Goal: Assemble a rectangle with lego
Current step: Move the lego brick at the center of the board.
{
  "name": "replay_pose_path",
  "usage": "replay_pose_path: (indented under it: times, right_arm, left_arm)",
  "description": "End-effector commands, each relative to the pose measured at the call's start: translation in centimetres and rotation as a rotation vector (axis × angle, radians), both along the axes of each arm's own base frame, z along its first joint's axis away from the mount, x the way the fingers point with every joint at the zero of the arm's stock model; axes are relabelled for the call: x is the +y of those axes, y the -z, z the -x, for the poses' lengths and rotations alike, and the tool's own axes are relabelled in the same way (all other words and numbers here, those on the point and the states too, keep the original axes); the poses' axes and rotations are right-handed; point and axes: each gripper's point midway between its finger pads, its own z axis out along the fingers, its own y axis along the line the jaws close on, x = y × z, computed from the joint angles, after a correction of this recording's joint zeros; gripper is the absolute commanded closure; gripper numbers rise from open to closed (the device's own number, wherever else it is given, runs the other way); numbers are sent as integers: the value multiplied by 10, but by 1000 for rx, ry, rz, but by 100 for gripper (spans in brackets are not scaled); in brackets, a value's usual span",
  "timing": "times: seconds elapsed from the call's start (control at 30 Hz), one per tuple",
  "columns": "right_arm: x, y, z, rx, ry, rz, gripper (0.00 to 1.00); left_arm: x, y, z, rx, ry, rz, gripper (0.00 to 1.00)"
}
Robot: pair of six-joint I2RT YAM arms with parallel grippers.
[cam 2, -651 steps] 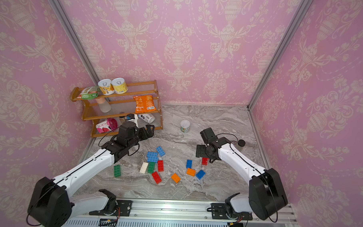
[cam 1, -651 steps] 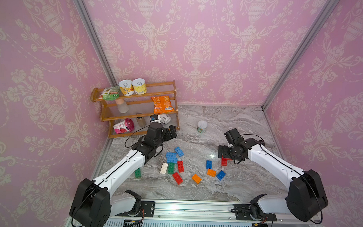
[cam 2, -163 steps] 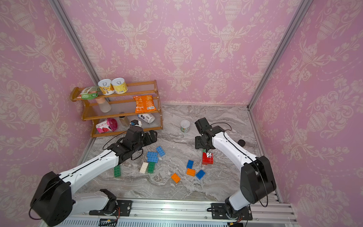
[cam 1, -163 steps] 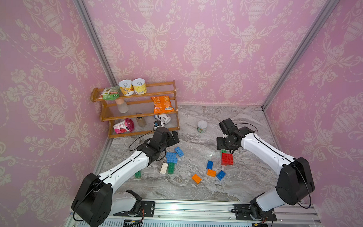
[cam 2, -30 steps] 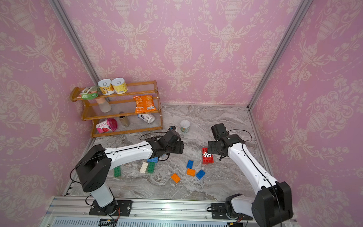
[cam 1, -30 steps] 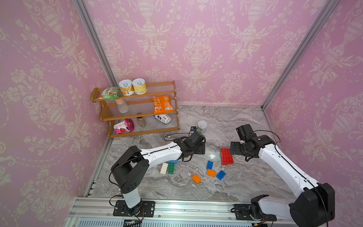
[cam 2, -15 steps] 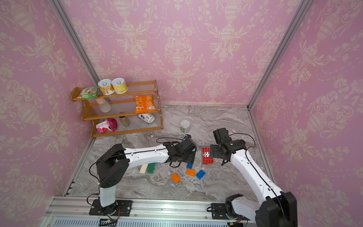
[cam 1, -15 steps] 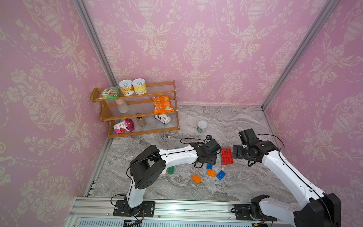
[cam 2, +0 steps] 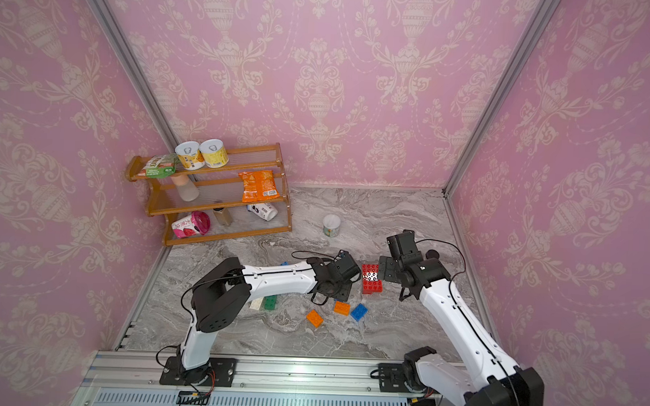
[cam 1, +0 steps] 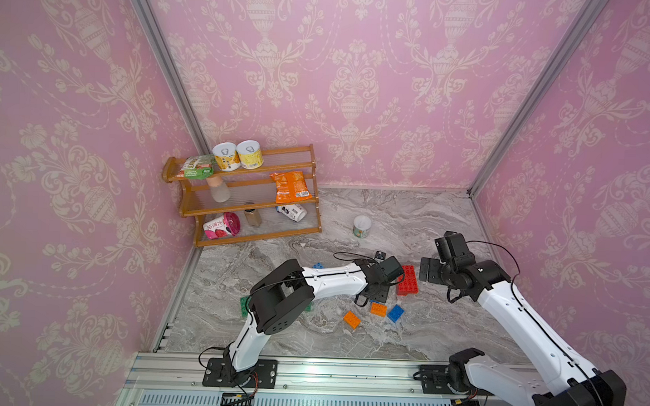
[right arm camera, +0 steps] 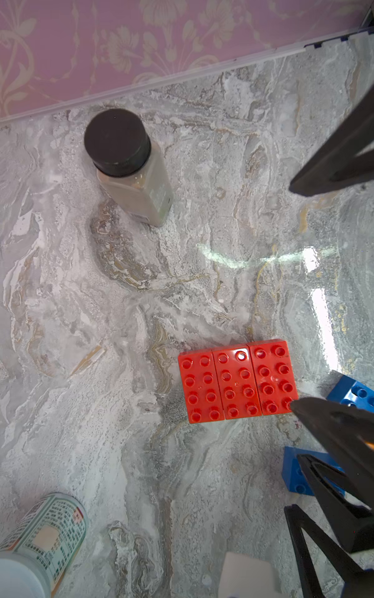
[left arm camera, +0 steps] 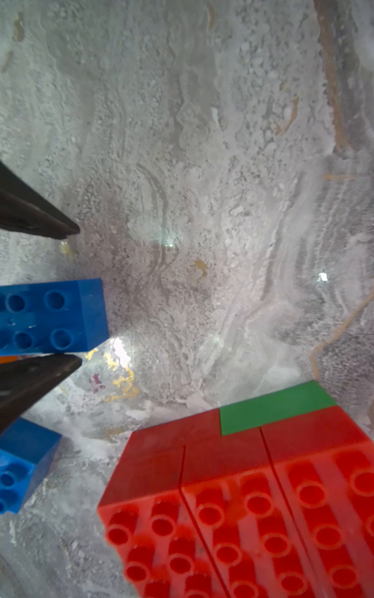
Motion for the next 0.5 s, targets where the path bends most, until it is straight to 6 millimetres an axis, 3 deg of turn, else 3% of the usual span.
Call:
replay_pose_path:
  times: [0.0, 0.1, 0.23, 0.33, 0.47]
  right_arm:
    - [-5, -5, -1, -38, 16, 8, 0]
    - [-4, -6, -1, -48, 14, 1, 0]
    - [2, -9, -2, -63, 5, -37, 0]
    - [7, -12, -4, -83, -17, -58, 0]
    - [4, -20, -6, -118, -6, -53, 0]
  left_arm:
    - [2, 7, 5, 34, 12, -42, 46]
    - [9, 9, 2, 26, -8, -79, 52]
    - [25, 12, -5, 17, -62, -132, 69]
    - [36, 10, -15, 4, -94, -144, 76]
    - [52, 6, -31, -10, -150, -157, 78]
